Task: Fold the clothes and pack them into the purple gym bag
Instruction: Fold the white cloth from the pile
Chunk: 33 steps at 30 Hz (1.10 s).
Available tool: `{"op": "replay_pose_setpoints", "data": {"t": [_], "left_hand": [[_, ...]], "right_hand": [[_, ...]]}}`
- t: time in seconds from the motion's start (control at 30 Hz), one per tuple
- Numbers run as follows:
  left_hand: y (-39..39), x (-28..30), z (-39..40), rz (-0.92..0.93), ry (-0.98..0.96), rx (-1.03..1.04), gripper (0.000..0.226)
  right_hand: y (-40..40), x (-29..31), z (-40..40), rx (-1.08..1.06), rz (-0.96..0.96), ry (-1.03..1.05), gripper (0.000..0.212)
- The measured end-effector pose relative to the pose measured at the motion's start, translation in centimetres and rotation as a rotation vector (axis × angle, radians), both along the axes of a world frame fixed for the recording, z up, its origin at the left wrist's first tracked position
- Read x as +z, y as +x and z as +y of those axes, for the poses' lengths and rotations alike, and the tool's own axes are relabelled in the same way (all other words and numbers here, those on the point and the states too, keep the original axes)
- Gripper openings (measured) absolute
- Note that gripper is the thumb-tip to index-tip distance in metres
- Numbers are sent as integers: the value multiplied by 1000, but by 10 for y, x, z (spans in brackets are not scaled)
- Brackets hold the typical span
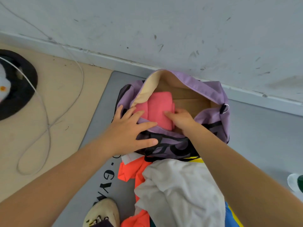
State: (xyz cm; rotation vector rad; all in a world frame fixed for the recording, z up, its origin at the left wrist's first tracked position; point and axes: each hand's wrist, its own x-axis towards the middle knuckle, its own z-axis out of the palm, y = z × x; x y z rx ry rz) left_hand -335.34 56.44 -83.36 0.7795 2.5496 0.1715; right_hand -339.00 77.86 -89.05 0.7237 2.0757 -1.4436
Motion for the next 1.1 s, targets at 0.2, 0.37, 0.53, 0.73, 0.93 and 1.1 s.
{"op": "replay_pose_setpoints", "data": {"t": [0.2,0.37,0.53,0.73,0.93,1.1], "left_hand": [[16,17,20,216,245,-13,60],[51,22,62,335,512,-62,42],[68,4,73,-39,252,-84,29],[81,12,71,-343,234,-56,51],[81,103,75,-491,291,-54,41],[93,227,70,-363,331,-136,41]], "right_hand": [[77,62,37,2,406,-54,6],[159,48,62,94,256,185,8],[190,19,54,477,96,414,38],[192,54,60,248,260,138,14],[194,163,70,207,415,-281,15],[212,269,74,356,459,-138,17]]}}
